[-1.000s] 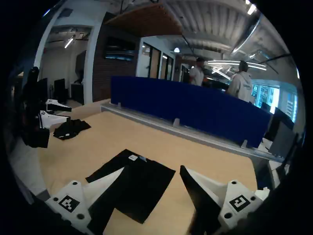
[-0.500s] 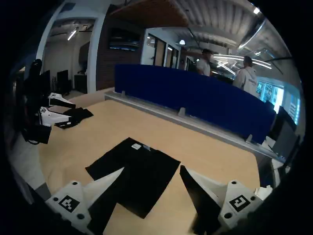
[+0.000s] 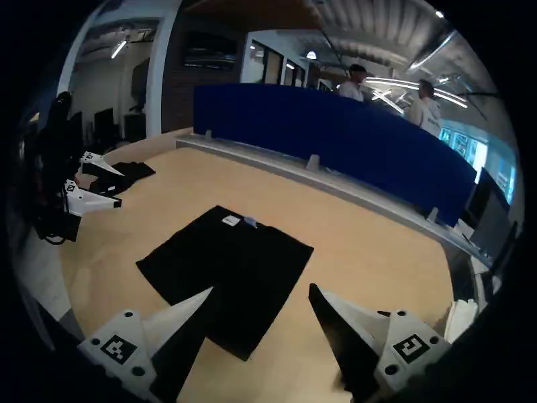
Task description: Fold towel
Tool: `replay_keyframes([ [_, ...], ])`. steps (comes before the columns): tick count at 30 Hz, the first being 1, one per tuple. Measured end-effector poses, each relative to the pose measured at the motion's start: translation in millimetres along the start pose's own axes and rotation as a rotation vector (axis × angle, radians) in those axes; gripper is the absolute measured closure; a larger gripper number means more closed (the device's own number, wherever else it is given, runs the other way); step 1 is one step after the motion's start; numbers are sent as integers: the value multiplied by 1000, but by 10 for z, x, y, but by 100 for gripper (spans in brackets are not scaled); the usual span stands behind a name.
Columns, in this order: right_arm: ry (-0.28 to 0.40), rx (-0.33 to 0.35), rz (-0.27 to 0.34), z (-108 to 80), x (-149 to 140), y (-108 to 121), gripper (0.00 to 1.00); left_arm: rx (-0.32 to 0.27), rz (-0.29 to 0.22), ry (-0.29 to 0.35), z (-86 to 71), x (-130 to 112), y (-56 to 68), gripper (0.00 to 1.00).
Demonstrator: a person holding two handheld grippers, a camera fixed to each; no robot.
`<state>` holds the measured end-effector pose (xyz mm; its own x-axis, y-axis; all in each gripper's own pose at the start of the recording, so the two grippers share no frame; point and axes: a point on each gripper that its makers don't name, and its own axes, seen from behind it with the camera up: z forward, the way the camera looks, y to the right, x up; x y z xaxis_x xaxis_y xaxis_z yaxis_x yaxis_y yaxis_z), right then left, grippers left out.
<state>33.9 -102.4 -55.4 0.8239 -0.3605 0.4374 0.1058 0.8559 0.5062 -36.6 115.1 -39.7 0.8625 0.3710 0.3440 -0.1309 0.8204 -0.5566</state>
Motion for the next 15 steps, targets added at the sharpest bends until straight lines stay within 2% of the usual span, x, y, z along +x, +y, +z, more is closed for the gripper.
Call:
replay_keyframes([
  [15, -128, 38, -19, 193, -623, -159, 0, -83, 26, -112, 183, -469, 251, 11],
])
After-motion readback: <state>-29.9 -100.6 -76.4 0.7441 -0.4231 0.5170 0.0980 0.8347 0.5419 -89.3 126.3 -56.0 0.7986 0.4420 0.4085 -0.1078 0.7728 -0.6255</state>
